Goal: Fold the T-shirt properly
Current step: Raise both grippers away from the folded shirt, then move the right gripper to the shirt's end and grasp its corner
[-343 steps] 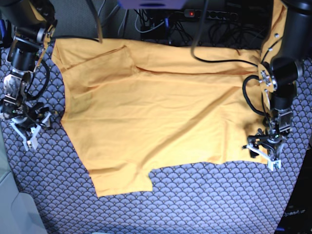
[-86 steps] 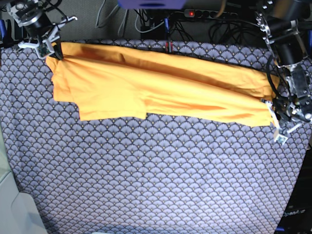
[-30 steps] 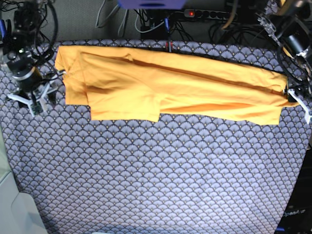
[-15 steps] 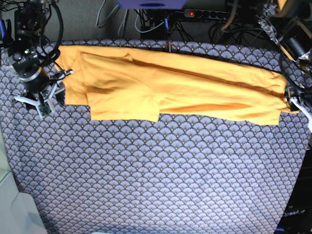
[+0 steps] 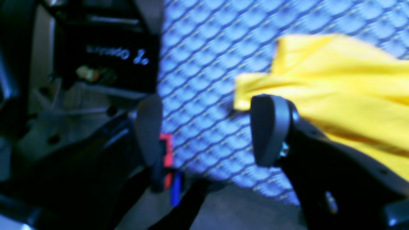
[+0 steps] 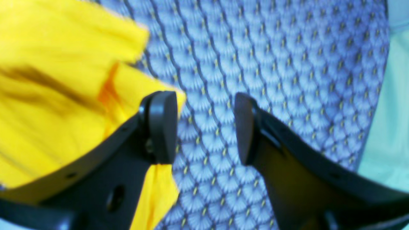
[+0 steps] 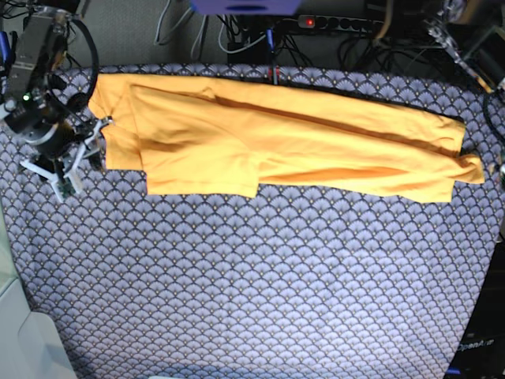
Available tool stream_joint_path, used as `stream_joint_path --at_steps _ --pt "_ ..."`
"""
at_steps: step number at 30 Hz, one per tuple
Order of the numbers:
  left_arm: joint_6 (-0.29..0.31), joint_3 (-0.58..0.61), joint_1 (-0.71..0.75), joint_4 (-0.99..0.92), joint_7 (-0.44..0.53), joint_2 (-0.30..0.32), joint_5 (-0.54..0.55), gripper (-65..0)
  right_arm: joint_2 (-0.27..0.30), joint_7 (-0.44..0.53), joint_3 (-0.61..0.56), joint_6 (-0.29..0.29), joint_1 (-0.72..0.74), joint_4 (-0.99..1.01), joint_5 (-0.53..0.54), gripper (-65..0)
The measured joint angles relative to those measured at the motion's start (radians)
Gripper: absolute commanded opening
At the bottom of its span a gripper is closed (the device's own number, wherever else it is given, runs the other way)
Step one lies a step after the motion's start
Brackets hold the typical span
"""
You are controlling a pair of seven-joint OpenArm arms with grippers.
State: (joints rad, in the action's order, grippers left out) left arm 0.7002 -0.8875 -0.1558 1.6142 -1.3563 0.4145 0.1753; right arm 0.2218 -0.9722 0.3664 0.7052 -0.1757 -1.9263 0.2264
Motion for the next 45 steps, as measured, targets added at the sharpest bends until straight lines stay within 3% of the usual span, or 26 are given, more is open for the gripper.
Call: stream_joint_path --at_steps 8,13,21,35,45 --pt "0.000 -0.032 0.114 -0.074 0.101 0.046 -0.005 -23.0 0.007 -0.138 -0.003 0.000 -0.011 -0.027 0.163 -34.7" --pt "0.000 -0.058 0.181 -0.118 0.169 0.059 -0.006 -23.0 0.007 -0.172 -0.006 0.000 -0.016 -0.030 0.227 -34.7" --pt "0.000 -0.131 0.213 -0.173 0.204 0.082 -0.005 -23.0 -0.006 -0.162 -0.111 -0.003 -0.019 -0.026 0.268 -34.7" --pt "0.000 -0.143 0.251 -0.165 0.200 0.100 -0.005 -23.0 -0.011 -0.061 -0.114 -0.004 -0.008 0.135 0.258 -34.7" --pt "0.000 -0.143 0.247 -0.165 0.206 0.100 -0.002 -23.0 -0.012 -0.050 -0.114 -0.004 -0.005 0.168 0.259 -34.7"
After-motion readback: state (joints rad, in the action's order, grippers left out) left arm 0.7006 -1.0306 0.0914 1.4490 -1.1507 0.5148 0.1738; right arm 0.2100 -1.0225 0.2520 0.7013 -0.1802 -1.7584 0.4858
